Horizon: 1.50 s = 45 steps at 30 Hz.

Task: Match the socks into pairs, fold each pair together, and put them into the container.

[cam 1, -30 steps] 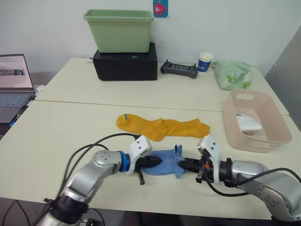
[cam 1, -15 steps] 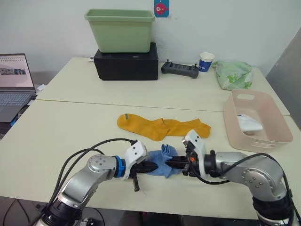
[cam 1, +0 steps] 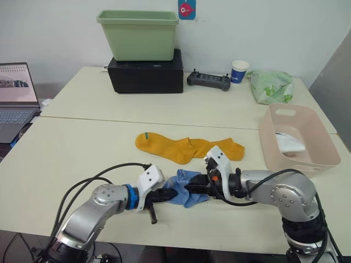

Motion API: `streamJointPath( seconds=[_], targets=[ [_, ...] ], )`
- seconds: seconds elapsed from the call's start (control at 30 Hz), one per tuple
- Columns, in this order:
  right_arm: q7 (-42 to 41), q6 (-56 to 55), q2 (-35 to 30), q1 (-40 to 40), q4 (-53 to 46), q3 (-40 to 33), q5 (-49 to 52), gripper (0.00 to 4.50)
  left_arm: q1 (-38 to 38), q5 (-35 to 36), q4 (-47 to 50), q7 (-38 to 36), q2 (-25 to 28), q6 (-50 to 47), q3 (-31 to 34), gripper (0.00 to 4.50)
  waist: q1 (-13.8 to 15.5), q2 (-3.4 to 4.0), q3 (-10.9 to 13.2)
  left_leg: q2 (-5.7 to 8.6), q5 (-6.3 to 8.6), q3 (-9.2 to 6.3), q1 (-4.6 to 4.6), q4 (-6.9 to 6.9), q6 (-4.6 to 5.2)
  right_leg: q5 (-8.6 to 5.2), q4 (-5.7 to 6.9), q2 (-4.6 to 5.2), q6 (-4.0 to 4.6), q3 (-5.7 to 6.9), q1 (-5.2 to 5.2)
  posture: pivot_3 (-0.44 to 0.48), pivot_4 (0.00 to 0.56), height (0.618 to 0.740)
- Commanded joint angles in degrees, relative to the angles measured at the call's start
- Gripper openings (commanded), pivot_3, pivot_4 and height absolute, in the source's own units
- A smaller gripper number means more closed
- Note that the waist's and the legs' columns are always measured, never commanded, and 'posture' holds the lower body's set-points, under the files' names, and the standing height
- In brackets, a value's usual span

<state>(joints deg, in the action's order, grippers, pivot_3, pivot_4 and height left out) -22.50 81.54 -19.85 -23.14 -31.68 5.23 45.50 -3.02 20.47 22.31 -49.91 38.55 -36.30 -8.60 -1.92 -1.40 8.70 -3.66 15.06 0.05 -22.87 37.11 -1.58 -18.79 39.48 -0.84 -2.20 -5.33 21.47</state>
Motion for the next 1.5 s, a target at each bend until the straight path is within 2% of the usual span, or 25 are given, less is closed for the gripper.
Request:
streamJointPath(
  seconds=[0.03,0.07,0.2,0.3,0.37,0.43,0.57,0.7,0.87,1.0,1.17,1.27,1.37,1.5],
  targets=[
    [-2.65,0.69,-2.38,-0.41,-5.10,-4.80,4.74,3.21,3.50,5.66,4.87,1.53,0.83,-3.89,8.52,0.00,-0.13,0.00,0.05,0.00,0.00,0.00,-0.01,0.00,0.00,0.00,0.00,0.00,0.00,-0.01,0.02,0.000,0.150,0.719],
    [-3.38,-1.24,-3.64,-0.01,-5.99,-5.68,4.51,3.56,4.74,7.08,5.87,1.54,1.55,-4.82,11.22,0.00,-0.13,0.02,0.07,-0.03,0.00,-0.01,-0.05,-0.01,0.00,0.00,0.00,0.00,0.00,-0.07,0.08,0.000,0.150,0.719],
    [-3.22,-8.00,-6.57,2.35,-6.58,-5.37,1.09,3.56,4.02,10.13,6.46,1.73,3.45,-6.59,16.35,0.00,0.03,0.01,0.09,-0.01,0.00,-0.03,-0.04,-0.05,0.00,0.00,-0.03,0.03,-0.01,-0.03,0.09,0.000,0.150,0.719],
    [-4.16,-15.22,-10.57,4.32,-6.67,-0.38,-5.14,2.89,0.97,11.90,6.11,0.93,4.62,-7.56,17.41,0.00,0.17,0.01,0.15,0.02,0.00,0.05,-0.05,-0.04,-0.01,0.00,-0.04,0.04,-0.01,0.08,0.04,0.000,0.150,0.719],
    [-5.96,-18.67,-12.27,5.37,-6.97,2.38,-7.16,2.25,-0.70,11.84,5.92,0.19,5.58,-7.09,16.59,0.00,0.08,0.02,0.18,0.05,0.00,0.07,-0.05,-0.04,-0.01,0.00,-0.06,0.07,-0.01,-0.02,0.05,0.000,0.150,0.719],
    [-6.47,-22.53,-12.64,6.20,-5.90,6.46,-10.46,1.55,-4.21,12.51,7.01,-1.05,6.20,-7.20,14.16,0.00,0.08,-0.01,0.20,0.04,0.00,0.06,-0.05,-0.04,-0.01,0.00,-0.10,0.07,-0.01,-0.04,0.05,0.000,0.150,0.719],
    [-8.00,-29.53,-13.60,6.22,-1.89,14.51,-18.15,0.09,-11.15,11.09,8.65,-2.05,3.97,-6.81,5.43,0.00,0.10,-0.01,0.21,0.04,-0.01,0.10,-0.06,-0.04,-0.02,0.00,-0.11,0.03,-0.01,0.00,0.05,0.000,0.150,0.719],
    [-9.94,-32.98,-13.50,6.47,0.68,18.71,-21.92,0.04,-15.06,7.23,4.54,-1.25,0.84,-4.01,-0.58,0.00,0.05,-0.01,0.23,0.04,-0.01,0.10,-0.04,0.00,-0.02,0.00,-0.09,0.03,-0.01,-0.09,0.04,0.000,0.150,0.719],
    [-10.98,-34.81,-11.32,5.28,3.05,21.42,-24.77,0.04,-17.55,2.42,-2.34,-0.36,-2.39,-0.60,-4.93,0.00,0.07,-0.02,0.23,0.03,-0.01,0.08,-0.03,0.01,-0.01,0.00,-0.03,-0.03,0.00,-0.02,0.05,0.000,0.150,0.719],
    [-11.76,-35.80,-8.45,4.06,5.80,25.19,-27.35,0.04,-15.83,-2.18,-7.90,-0.13,-2.23,1.80,-7.60,0.00,-0.03,-0.01,0.23,0.03,-0.01,0.08,-0.03,0.01,-0.01,0.00,-0.02,-0.04,0.00,-0.08,0.08,0.000,0.150,0.719],
    [-12.64,-37.08,-7.43,3.64,6.91,26.26,-29.85,0.04,-12.59,-5.77,-11.81,-1.30,-0.39,4.10,-8.57,0.00,0.13,-0.01,0.23,0.01,-0.01,0.05,-0.03,0.01,-0.01,0.00,-0.03,-0.04,0.00,-0.04,0.07,0.000,0.150,0.719],
    [-14.18,-36.85,-8.79,4.34,5.57,25.11,-29.52,0.04,-11.60,-7.41,-14.46,-0.83,0.05,5.76,-8.29,0.00,0.09,-0.01,0.22,0.02,-0.01,0.05,0.06,0.02,-0.01,0.00,0.02,-0.01,0.00,-0.08,0.00,0.000,0.150,0.719],
    [-17.57,-37.74,-14.09,7.38,3.31,24.94,-29.41,0.04,-11.80,-8.78,-16.35,-0.04,-0.37,8.02,-7.97,0.00,0.15,0.02,0.19,0.03,-0.01,0.06,0.07,0.03,-0.01,0.00,-0.01,-0.01,0.00,-0.02,-0.05,0.000,0.150,0.719],
    [-19.90,-41.96,-17.63,11.09,0.07,23.25,-29.12,0.04,-13.80,-7.60,-17.06,0.17,-1.62,10.98,-5.04,0.00,0.20,-0.02,0.13,0.04,-0.01,0.06,0.08,0.03,0.00,0.00,-0.03,0.00,0.00,0.01,-0.08,0.000,0.150,0.719]
  ],
)
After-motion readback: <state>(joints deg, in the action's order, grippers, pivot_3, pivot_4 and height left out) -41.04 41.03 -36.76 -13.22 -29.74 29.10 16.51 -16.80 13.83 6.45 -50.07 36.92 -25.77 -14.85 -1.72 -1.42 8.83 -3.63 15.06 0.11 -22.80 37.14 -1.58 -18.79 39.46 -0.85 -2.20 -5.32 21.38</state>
